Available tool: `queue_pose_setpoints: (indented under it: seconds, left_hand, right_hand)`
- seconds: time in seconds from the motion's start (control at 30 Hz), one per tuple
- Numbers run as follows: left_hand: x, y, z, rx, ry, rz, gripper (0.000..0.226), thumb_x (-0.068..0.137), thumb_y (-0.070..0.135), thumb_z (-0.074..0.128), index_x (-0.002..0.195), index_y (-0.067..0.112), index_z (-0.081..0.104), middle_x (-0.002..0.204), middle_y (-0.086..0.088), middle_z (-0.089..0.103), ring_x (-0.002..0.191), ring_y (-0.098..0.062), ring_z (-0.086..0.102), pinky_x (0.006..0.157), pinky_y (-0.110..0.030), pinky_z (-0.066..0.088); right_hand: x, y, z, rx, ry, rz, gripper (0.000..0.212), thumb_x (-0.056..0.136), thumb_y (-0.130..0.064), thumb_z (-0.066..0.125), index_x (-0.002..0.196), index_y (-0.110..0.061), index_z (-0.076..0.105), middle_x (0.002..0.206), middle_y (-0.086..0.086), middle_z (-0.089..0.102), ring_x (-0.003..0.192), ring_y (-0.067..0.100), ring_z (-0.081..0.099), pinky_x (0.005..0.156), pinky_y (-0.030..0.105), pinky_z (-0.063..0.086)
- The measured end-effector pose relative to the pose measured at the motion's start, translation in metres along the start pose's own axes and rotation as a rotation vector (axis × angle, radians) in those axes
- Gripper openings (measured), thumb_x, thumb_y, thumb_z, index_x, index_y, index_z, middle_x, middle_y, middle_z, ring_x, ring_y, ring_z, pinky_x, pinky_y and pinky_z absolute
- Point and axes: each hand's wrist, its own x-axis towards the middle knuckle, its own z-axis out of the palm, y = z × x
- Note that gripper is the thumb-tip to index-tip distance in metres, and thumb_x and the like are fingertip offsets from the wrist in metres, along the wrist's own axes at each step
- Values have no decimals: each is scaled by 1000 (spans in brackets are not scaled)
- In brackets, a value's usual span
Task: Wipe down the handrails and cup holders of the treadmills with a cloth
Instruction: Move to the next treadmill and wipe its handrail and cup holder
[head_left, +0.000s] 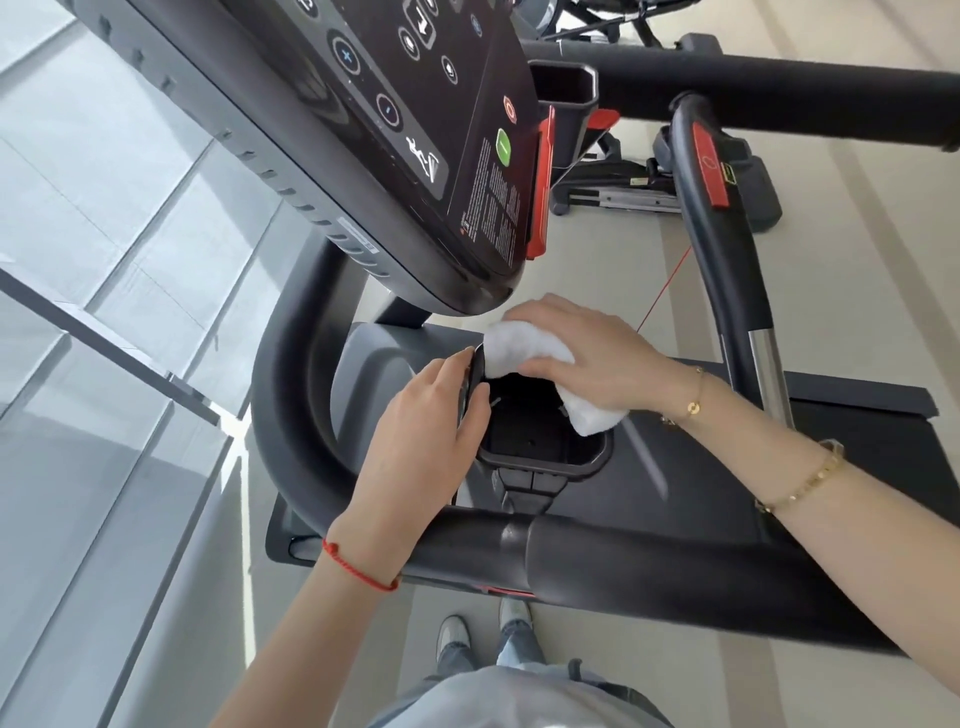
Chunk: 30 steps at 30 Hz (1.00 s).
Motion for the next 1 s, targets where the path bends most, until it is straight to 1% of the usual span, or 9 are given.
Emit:
queue_pose_setpoints:
  seconds: [0.07,0.13,0.27,0.47,0.6,0.7,0.83,0.93,1.0]
  left_hand:
    - [-1,1,0,-8,-2,-2,38,99,26,51,134,13,55,109,-4,65,98,-22,63,83,-42,52]
    - [-1,0,0,-7,0,-4,38,99,27,51,135,14,55,110,-3,65,99,-21,62,84,-40,52]
    - [-1,-1,0,13,-6,-9,41,99,30,48,138,17,53,116,-1,65,105,-18,61,87,-33,50]
    - [-3,0,-2,31,5,3,42,100,30,48,139,14,52,119,-4,64,108,-23,61,87,-37,51]
    - [-13,1,-11,49,-3,56,45,100,28,50,141,12,49,129,-5,60,119,-23,54,98,-39,47]
    - [-25,-3,-20,46,-13,97,43,99,28,50,140,15,51,134,0,58,123,-20,51,102,-31,42]
    - [-43,-7,-31,40,-29,131,39,99,27,52,138,19,53,130,3,60,120,-18,53,98,-28,40]
    - [-56,-8,-35,5,-49,164,38,99,24,53,136,18,55,127,3,61,116,-19,54,97,-30,44]
    - [-64,-9,-37,-24,-67,171,38,98,23,51,136,18,56,127,3,61,117,-19,54,99,-38,46]
  right_hand:
    - [11,-1,-5,6,-91,-42,42,94,-35,57,134,-36,44,128,-8,53,108,18,55,90,40,44]
    - [12,-1,-3,8,-90,-33,41,94,-36,57,133,-37,44,127,-9,54,108,17,55,88,38,43]
    - [-12,2,10,57,114,146,41,92,-34,59,131,-29,47,118,-3,52,104,24,54,78,35,38]
    - [-51,-13,26,230,199,444,62,93,-41,58,144,-25,27,127,5,35,114,25,42,92,35,39]
    - [-71,-26,14,253,269,476,55,96,-44,51,143,-25,32,118,0,38,100,17,42,76,26,32]
    - [-93,-39,3,150,323,391,47,97,-47,44,141,-33,36,117,-8,40,98,11,43,73,22,30]
    - [-117,-68,3,119,258,230,46,98,-47,40,143,-36,37,131,-15,42,113,-1,37,86,5,27]
    - [-129,-88,16,37,156,148,52,96,-50,33,144,-30,39,142,-14,41,131,6,32,106,19,23]
    - [-133,-98,26,13,125,139,53,95,-50,30,142,-30,43,143,-14,43,133,5,31,115,29,20]
